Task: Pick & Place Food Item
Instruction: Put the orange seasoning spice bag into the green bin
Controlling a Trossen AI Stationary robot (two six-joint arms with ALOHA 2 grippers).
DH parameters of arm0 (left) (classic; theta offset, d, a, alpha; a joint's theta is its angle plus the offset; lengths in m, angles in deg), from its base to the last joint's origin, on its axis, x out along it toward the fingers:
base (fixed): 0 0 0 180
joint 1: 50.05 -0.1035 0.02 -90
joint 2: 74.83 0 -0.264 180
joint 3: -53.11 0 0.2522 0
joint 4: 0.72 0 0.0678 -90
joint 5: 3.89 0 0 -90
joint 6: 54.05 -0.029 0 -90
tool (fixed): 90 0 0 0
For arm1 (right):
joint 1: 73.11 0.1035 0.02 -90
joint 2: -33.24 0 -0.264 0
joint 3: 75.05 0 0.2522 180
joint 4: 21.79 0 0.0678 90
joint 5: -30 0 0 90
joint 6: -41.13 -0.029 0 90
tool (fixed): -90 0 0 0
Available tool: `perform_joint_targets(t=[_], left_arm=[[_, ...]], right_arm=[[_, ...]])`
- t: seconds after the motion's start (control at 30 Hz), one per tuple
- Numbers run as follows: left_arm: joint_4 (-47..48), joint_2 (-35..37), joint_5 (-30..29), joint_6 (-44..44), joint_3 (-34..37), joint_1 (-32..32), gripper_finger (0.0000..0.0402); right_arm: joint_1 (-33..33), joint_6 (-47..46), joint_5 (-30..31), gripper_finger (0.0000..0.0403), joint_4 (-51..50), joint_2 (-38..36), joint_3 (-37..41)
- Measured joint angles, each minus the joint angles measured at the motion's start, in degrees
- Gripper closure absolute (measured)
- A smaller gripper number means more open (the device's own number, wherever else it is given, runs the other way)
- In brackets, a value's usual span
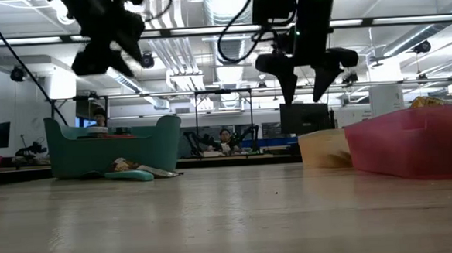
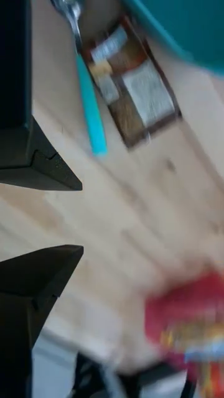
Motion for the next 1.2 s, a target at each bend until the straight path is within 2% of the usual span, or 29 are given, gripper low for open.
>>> perform_joint_targets(t=[0.4,0.87,1.2], left_arm=[[-0.5,-9.8,-8.9,3.4,3.6,-3.1,0.0248],[4.2,-17.5,-16.6,4.1,3.7,-3.9,0.0248],[4.0,-20.3,-17.2,4.9,4.9,-3.9,0.0248]], right_arm=[[4.6,5.0,1.5,0.0103,-0.4,-0.6,-3.6],[5.1,6.9,3.1,0.0103,-0.7,-5.4,-3.7],[5.2,8.5,5.5,0.0103,-0.9,-7.4,-3.5]])
